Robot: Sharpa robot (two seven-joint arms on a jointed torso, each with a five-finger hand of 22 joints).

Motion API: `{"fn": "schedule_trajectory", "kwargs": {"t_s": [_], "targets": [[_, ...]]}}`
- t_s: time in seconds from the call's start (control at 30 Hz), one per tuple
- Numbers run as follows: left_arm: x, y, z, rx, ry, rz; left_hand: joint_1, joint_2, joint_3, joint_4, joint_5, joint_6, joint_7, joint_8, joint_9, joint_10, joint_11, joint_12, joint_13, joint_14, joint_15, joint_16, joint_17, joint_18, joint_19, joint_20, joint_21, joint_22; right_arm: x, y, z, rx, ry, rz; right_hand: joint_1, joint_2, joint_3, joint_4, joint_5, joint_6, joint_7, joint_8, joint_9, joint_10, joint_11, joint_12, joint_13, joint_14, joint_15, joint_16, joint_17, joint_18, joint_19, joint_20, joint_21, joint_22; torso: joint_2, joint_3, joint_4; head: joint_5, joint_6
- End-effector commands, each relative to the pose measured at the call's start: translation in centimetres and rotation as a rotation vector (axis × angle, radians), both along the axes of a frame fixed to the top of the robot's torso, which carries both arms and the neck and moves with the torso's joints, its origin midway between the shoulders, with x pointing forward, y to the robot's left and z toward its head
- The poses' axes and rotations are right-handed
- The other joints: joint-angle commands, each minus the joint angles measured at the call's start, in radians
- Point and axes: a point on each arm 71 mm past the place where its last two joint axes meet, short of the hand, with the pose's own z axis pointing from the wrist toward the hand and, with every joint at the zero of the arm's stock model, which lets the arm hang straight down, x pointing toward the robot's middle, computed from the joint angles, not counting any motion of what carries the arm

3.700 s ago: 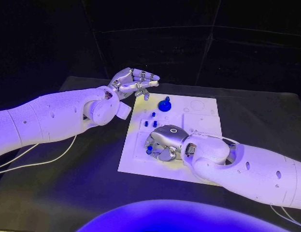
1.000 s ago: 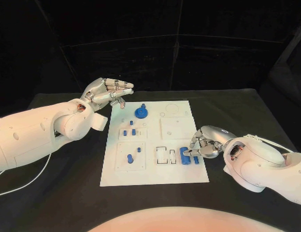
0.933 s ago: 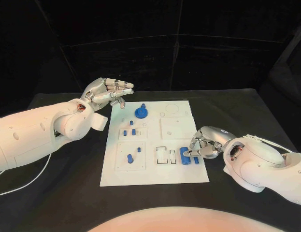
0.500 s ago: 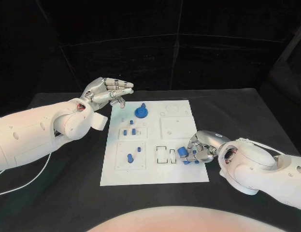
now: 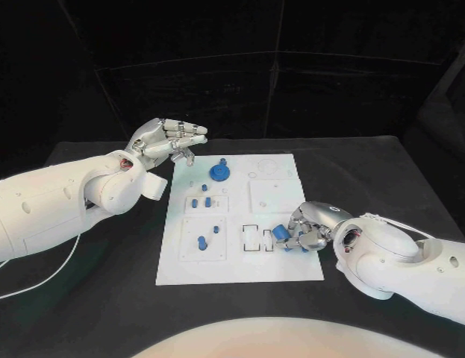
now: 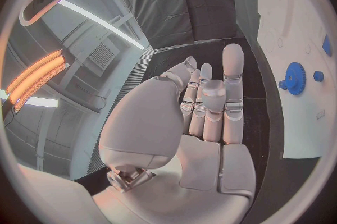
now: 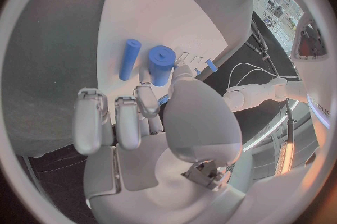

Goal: Assemble the parts on the task board

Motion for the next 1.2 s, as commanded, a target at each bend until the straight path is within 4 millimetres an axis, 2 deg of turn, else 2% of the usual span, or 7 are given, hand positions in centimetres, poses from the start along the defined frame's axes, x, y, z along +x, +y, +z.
{"fn": "schedule_trajectory", "kwargs": {"t_s": [0.03,0.1,0.17,0.4,0.57,0.93,1.2], "targets": [[0.0,-0.1,0.1,-0.01,-0.001,-0.01,0.005,0.004,-0.002,-0.004,0.005,-0.003,-0.001,0.006,0.0,-0.005,-0.001,0.006,0.001,-0.006,0.001,-0.004,-0.001,0.014,-0.004,0.003,-0.002,-0.001,-0.1,-0.1,-0.3,-0.007,-0.008,-0.003,0.031,0.014,0.004,-0.003,0.021,0.0,-0.003,0.013,0.006,0.01,-0.002,0.009,0.01,0.07,-0.004,0.004,0.069,-0.013,0.01,-0.001,0.008,0.028,0.0,-0.0007,-0.0005,0.001,-0.001],[0.0,-0.1,0.1,-0.01,-0.001,-0.01,0.005,0.004,-0.002,-0.004,0.005,-0.003,-0.001,0.006,0.0,-0.005,-0.001,0.006,0.001,-0.006,0.001,-0.004,-0.001,0.014,-0.004,0.003,-0.002,-0.001,-0.1,-0.1,-0.1,0.015,-0.031,-0.01,0.05,0.037,0.012,-0.009,0.051,0.014,-0.008,0.024,0.013,0.024,-0.006,0.024,0.031,0.071,-0.007,0.007,0.075,-0.015,0.014,-0.003,0.014,0.039,-0.001,-0.0011,-0.0014,0.002,-0.001],[0.0,-0.1,0.1,-0.009,0.0,-0.01,0.005,0.004,-0.002,-0.004,0.005,-0.003,-0.001,0.006,0.0,-0.005,-0.001,0.006,0.001,-0.006,0.001,-0.004,-0.001,0.014,-0.004,0.003,-0.002,-0.001,-0.2,-0.1,0.3,0.041,-0.057,-0.016,0.059,0.047,0.012,-0.011,0.074,0.026,-0.013,0.032,0.019,0.038,-0.01,0.039,0.049,0.072,-0.011,0.01,0.081,-0.017,0.019,-0.006,0.02,0.05,-0.001,-0.0009,-0.0028,0.004,-0.001],[0.0,0.0,0.1,-0.009,0.0,-0.01,0.003,0.005,-0.003,-0.003,0.005,-0.003,-0.001,0.007,0.0,-0.006,-0.001,0.008,0.002,-0.008,0.001,-0.005,-0.003,0.015,-0.006,0.004,-0.006,-0.004,-0.9,0.1,1.6,0.16,-0.126,-0.04,0.081,0.065,0.012,-0.017,0.128,0.046,-0.025,0.041,0.032,0.057,-0.022,0.057,0.076,0.075,-0.021,0.016,0.093,-0.02,0.027,-0.015,0.03,0.067,-0.002,-0.0016,-0.0011,0.002,0.0],[0.0,-0.1,0.1,-0.01,0.001,-0.014,0.003,0.005,-0.003,-0.003,0.005,-0.003,-0.001,0.007,0.0,-0.006,-0.001,0.008,0.002,-0.008,0.001,-0.005,-0.003,0.015,-0.006,0.004,-0.006,-0.004,-1.4,0.5,2.3,0.24,-0.129,-0.062,0.083,0.068,0.012,-0.018,0.133,0.045,-0.026,0.04,0.033,0.058,-0.023,0.057,0.077,0.075,-0.022,0.016,0.093,-0.021,0.028,-0.016,0.031,0.07,-0.001,-0.0017,0.0016,0.003,0.001],[-0.1,-0.2,0.1,-0.011,0.003,-0.017,0.003,0.005,-0.003,-0.003,0.005,-0.003,-0.001,0.007,0.0,-0.006,-0.001,0.008,0.002,-0.008,0.001,-0.005,-0.003,0.015,-0.006,0.004,-0.006,-0.004,-1.7,2.5,1.9,0.275,-0.045,-0.037,0.068,0.072,0.001,-0.005,0.138,0.043,-0.024,0.036,0.036,0.057,-0.021,0.051,0.076,0.074,-0.021,0.015,0.091,-0.021,0.028,-0.017,0.031,0.07,0.0,-0.002,-0.0002,0.011,0.001],[-0.1,-0.4,0.1,-0.012,0.003,-0.02,0.003,0.005,-0.003,-0.003,0.005,-0.003,-0.001,0.007,0.0,-0.006,-0.001,0.008,0.002,-0.008,0.001,-0.005,-0.003,0.015,-0.006,0.004,-0.006,-0.004,-1.5,4.4,1.3,0.252,0.014,-0.019,0.03,0.088,-0.026,0.021,0.095,0.078,-0.038,0.055,0.056,0.063,-0.032,0.045,0.078,0.074,-0.029,0.015,0.091,-0.021,0.028,-0.023,0.033,0.073,0.0,-0.0005,0.0004,0.015,0.002]]}}
